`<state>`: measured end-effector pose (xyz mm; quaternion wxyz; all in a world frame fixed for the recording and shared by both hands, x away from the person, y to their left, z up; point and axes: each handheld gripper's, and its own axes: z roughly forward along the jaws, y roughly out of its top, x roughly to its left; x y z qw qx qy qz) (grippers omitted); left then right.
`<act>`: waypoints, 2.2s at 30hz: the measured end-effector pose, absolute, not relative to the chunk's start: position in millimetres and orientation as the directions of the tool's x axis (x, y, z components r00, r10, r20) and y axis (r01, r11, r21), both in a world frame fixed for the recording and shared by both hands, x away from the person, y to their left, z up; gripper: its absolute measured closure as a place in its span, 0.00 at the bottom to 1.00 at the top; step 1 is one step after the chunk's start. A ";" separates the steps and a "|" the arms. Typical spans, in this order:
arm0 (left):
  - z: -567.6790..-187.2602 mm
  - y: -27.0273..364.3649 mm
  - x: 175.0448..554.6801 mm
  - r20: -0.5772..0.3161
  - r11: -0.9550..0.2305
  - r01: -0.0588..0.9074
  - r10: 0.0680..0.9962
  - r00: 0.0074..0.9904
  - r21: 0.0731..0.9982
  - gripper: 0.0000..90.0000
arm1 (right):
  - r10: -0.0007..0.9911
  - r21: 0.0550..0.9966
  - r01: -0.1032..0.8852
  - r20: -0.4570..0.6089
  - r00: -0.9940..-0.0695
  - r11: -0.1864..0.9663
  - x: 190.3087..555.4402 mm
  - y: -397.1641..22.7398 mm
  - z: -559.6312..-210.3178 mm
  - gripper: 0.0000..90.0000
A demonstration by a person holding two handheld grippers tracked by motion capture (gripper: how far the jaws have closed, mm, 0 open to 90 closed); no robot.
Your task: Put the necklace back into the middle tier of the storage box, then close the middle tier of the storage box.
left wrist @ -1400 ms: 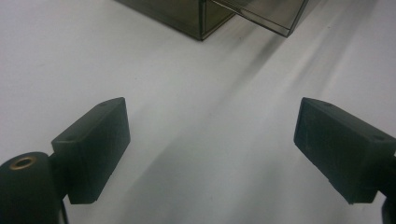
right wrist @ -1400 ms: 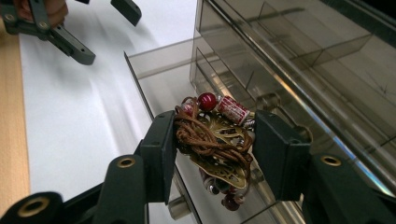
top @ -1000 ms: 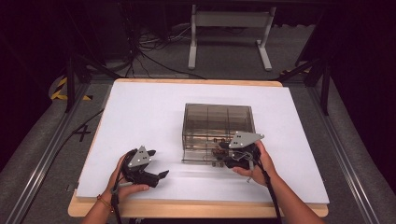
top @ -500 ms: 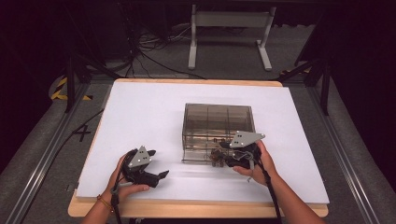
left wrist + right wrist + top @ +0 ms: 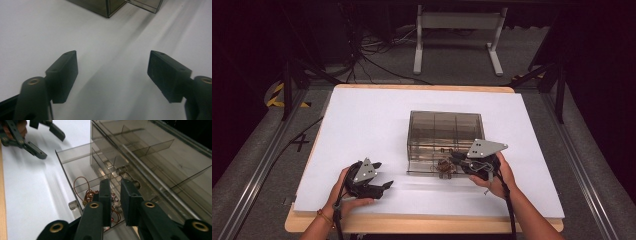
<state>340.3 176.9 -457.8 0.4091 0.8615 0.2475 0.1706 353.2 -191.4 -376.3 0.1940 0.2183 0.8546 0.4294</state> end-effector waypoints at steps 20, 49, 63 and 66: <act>-441.9 151.4 319.6 0.108 -0.560 0.201 0.469 0.877 0.804 0.98 | 0.711 0.882 0.167 -0.229 -0.665 0.440 354.8 -258.1 -339.7 0.98; -430.9 86.0 332.0 0.089 -0.579 0.157 0.373 0.923 0.800 1.00 | 0.746 0.842 0.271 -0.210 -0.632 0.466 379.2 -265.4 -362.5 0.98; -433.4 73.6 334.9 0.116 -0.601 0.132 0.354 0.928 0.788 0.99 | 0.762 0.868 0.287 -0.147 -0.630 0.405 380.9 -270.1 -365.6 0.97; -432.3 70.8 333.2 0.118 -0.604 0.134 0.360 0.925 0.785 0.98 | 0.767 0.875 0.296 -0.124 -0.629 0.384 381.1 -271.5 -366.5 0.97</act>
